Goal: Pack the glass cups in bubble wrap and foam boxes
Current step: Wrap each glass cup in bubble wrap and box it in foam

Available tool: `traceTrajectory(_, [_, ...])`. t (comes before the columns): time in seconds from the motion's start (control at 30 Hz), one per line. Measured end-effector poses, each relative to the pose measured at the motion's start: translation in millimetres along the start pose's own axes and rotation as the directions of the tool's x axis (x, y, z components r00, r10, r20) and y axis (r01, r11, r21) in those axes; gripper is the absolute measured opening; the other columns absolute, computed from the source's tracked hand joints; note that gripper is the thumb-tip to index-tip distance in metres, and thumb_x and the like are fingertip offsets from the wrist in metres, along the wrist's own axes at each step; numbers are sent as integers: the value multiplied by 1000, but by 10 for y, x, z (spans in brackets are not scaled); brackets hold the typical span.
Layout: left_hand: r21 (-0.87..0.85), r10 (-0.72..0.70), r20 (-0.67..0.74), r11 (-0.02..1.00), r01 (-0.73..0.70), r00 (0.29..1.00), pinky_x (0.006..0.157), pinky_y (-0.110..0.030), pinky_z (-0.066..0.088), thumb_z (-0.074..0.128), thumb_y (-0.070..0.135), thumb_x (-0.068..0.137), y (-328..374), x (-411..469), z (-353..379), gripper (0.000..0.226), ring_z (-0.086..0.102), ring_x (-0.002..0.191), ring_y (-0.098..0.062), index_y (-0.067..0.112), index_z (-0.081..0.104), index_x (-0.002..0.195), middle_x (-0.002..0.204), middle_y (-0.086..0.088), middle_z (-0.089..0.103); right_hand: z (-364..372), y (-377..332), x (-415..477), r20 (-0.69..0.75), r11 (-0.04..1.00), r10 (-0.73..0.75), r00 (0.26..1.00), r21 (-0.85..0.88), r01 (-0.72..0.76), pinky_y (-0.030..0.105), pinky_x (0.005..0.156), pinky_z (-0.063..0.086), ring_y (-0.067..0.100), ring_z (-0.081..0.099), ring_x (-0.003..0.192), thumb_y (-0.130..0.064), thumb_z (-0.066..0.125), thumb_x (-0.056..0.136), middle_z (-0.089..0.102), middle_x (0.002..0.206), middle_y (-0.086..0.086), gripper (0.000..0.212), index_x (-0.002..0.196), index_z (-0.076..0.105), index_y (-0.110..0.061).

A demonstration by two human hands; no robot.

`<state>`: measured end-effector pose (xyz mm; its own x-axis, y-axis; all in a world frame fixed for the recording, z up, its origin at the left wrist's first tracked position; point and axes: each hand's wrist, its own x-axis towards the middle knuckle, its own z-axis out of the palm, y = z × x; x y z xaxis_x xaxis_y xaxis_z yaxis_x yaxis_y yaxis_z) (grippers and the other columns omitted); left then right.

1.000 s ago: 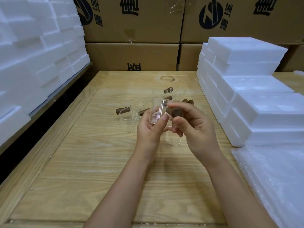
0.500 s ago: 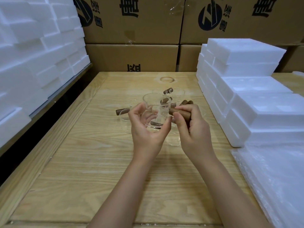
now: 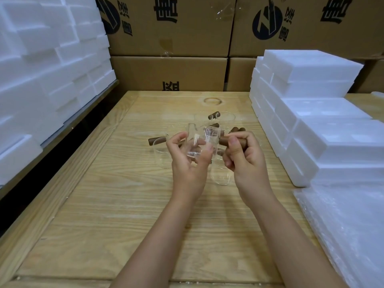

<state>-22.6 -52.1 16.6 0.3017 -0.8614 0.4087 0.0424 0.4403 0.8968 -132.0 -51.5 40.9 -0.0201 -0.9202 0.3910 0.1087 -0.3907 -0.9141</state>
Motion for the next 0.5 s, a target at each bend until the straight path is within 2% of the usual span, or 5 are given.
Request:
traceTrajectory(0.1, [-73, -24, 28, 997, 26, 999, 62, -17, 45, 51, 49, 81, 13, -1, 11, 37, 54, 68, -3, 29, 35, 108, 97, 3, 60, -1, 15, 22, -8, 995, 68, 998, 70, -67, 18, 55, 42, 6, 43, 52, -19, 45, 99, 58, 66, -14, 12, 94, 55, -14])
traceTrajectory(0.23, [-207, -123, 101, 968, 142, 987, 64, -29, 45, 43, 37, 88, 44, 21, 16, 24, 52, 62, -12, 35, 35, 111, 99, 1, 58, -48, 28, 47, -4, 968, 158, 987, 199, -154, 16, 53, 42, 6, 43, 51, -18, 45, 99, 46, 57, -10, 13, 95, 57, -15])
traceTrajectory(0.37, [-170, -105, 192, 976, 138, 976, 76, -26, 51, 49, 31, 87, 37, 32, -24, 34, 63, 93, -24, 33, 35, 118, 111, -1, 63, -98, 11, 79, 11, 934, 202, 979, 299, -196, 16, 52, 40, 6, 44, 51, -16, 44, 98, 43, 59, -5, 14, 92, 57, -16])
traceTrajectory(0.43, [-73, -105, 214, 990, 123, 971, 88, -26, 51, 58, 36, 83, 40, 12, -49, 50, 62, 111, -15, 32, 36, 127, 121, 0, 62, -113, -1, 89, 17, 916, 209, 978, 347, -201, 16, 51, 39, 7, 44, 51, -14, 44, 98, 46, 64, -2, 15, 91, 57, -15])
traceTrajectory(0.5, [73, -75, 227, 996, 59, 971, 99, -25, 45, 63, 46, 73, 59, -3, -76, 75, 55, 119, -1, 20, 38, 139, 127, 4, 60, -129, -11, 91, 36, 889, 210, 977, 409, -206, 17, 49, 36, 7, 44, 53, -10, 41, 98, 54, 69, -2, 17, 91, 56, -14])
